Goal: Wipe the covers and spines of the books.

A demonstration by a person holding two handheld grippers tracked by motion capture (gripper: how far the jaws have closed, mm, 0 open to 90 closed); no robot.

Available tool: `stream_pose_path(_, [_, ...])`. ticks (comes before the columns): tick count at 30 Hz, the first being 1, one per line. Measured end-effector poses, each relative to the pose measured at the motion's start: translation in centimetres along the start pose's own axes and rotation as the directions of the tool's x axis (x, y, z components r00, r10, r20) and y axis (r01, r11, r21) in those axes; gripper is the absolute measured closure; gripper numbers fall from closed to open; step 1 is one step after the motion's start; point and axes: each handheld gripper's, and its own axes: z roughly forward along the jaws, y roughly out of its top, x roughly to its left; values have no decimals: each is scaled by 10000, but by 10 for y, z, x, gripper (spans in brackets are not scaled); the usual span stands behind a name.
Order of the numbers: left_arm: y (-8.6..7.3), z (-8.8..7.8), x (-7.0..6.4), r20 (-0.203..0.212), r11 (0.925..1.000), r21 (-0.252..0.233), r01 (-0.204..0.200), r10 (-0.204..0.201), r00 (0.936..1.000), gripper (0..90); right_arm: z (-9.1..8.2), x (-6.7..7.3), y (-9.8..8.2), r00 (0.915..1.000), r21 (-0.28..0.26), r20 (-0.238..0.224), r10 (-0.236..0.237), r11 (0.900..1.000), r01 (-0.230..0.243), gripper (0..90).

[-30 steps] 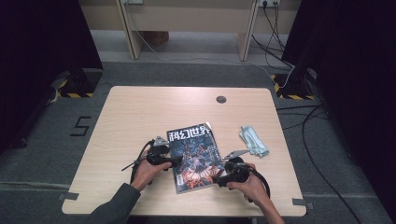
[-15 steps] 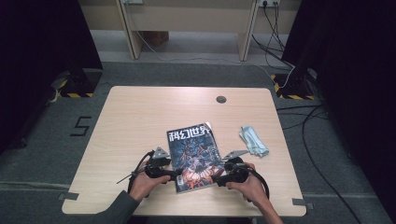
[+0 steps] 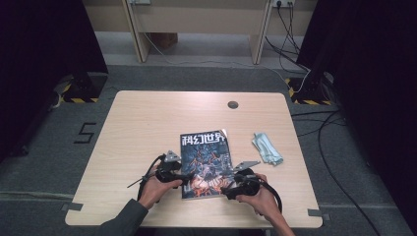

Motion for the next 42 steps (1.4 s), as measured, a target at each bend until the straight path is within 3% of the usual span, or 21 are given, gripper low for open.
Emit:
stream_pose_path(17, [13, 12, 6, -286, 9997, 2, -238, 238, 9993, 299, 4, 8, 2, 9983, 66, 543, -206, 9998, 203, 271])
stream_pose_path(26, [21, 20, 11, -500, 9998, -133, -132, 125, 9987, 296, 9, 0, 9, 9977, -1, 662, -120, 9999, 120, 270])
stream_pose_path(34, [24, 20, 9, -700, 9987, -182, -485, 471, 9964, 300, 9, -4, 12, 9982, -44, 598, -97, 9999, 100, 288])
stream_pose_path(37, [20, 13, 9, -587, 9989, -293, -362, 344, 9977, 296, 0, -10, 15, 9992, -507, 362, 194, 9986, -176, 293])
stream_pose_path(42, [12, -8, 12, -385, 9983, -587, -71, 48, 9992, 292, -20, -30, 17, 9946, -1280, 807, 646, 9903, -539, 298])
